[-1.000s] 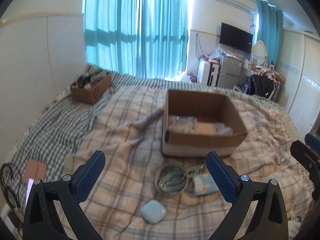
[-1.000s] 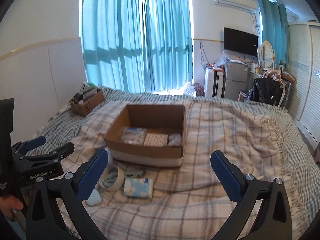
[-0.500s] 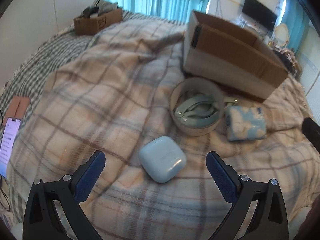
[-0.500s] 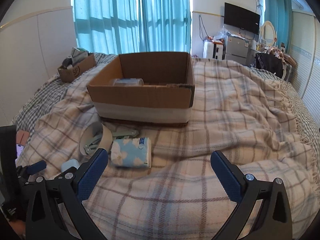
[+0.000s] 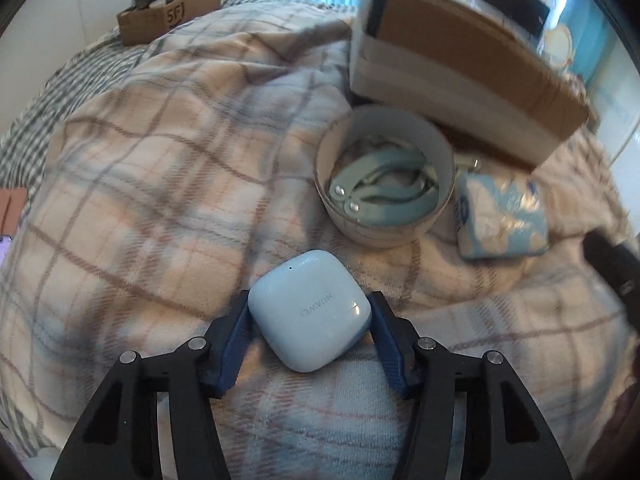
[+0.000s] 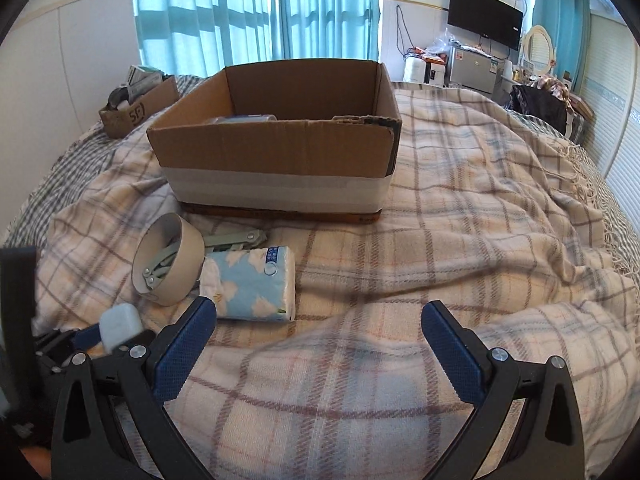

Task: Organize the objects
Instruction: 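Grasp the pale blue earbud case with the left gripper, then grasp the floral tissue pack with the right gripper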

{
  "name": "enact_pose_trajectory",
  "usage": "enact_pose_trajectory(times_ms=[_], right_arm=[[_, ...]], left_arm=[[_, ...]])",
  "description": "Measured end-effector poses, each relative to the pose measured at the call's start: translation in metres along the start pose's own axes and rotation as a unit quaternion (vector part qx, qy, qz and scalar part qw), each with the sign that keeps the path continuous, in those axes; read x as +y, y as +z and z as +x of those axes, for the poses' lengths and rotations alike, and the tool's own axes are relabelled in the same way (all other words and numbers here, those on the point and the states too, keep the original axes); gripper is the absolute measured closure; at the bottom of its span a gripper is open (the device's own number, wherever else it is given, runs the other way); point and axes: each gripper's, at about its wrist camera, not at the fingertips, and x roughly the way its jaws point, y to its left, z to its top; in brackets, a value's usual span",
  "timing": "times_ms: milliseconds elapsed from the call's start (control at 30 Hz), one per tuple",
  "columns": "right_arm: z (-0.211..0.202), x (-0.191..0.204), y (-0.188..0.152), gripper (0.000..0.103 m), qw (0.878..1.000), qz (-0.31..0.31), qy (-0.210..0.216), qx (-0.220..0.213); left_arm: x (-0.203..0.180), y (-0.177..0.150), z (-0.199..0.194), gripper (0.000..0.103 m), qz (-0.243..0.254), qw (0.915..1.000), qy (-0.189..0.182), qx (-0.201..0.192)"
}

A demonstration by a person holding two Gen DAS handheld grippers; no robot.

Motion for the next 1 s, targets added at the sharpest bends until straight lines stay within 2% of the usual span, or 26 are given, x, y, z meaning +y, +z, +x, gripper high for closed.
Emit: enact_pose_trajectory(times_ms=[67, 233, 333, 433, 500, 633, 733, 800, 900, 1000], right_arm=[[0.002, 0.002, 0.0, 0.0, 1.0, -0.004, 0.003, 0.001], [0.016, 0.014, 0.006, 0.0, 1.0, -0.012, 0.018, 0.012], [0.026, 0.023, 0.012, 0.0, 0.998, 0.009, 0.044, 0.033], [0.041, 0.036, 0.013, 0.0, 0.997, 0.012, 0.056, 0.053], [0.048, 0.047, 0.01, 0.001, 0.997, -0.014, 0.042, 0.059], [0.061, 0.05, 0.007, 0.001, 0.997, -0.025, 0.025, 0.073], [0.069, 0.054, 0.005, 0.009, 0.996, -0.038, 0.018, 0.08], [0.074, 0.057, 0.002, 0.031, 0.995, -0.048, 0.011, 0.087], [0.063, 0.054, 0.002, 0.032, 0.996, -0.038, 0.011, 0.074], [0.041, 0.05, 0.002, 0.032, 0.998, -0.033, 0.027, 0.055]], left_arm=[[0.005, 0.001, -0.013, 0.045, -0.012, 0.9996, -0.021, -0.017], [0.006, 0.011, -0.036, 0.045, 0.009, 0.9978, -0.026, -0.06], [0.009, 0.022, -0.033, 0.045, 0.018, 0.996, -0.029, -0.083], [0.02, 0.03, -0.013, 0.045, 0.006, 0.996, -0.049, -0.074], [0.023, 0.034, -0.004, 0.045, 0.006, 0.997, -0.038, -0.067], [0.025, 0.034, -0.002, 0.045, 0.005, 0.9968, -0.032, -0.073], [0.025, 0.033, -0.001, 0.045, 0.007, 0.9966, -0.023, -0.079], [0.026, 0.033, 0.0, 0.045, 0.006, 0.9967, -0.021, -0.079], [0.027, 0.032, -0.002, 0.045, 0.007, 0.9967, -0.026, -0.076], [0.028, 0.028, -0.004, 0.045, -0.003, 0.9972, -0.053, -0.053]])
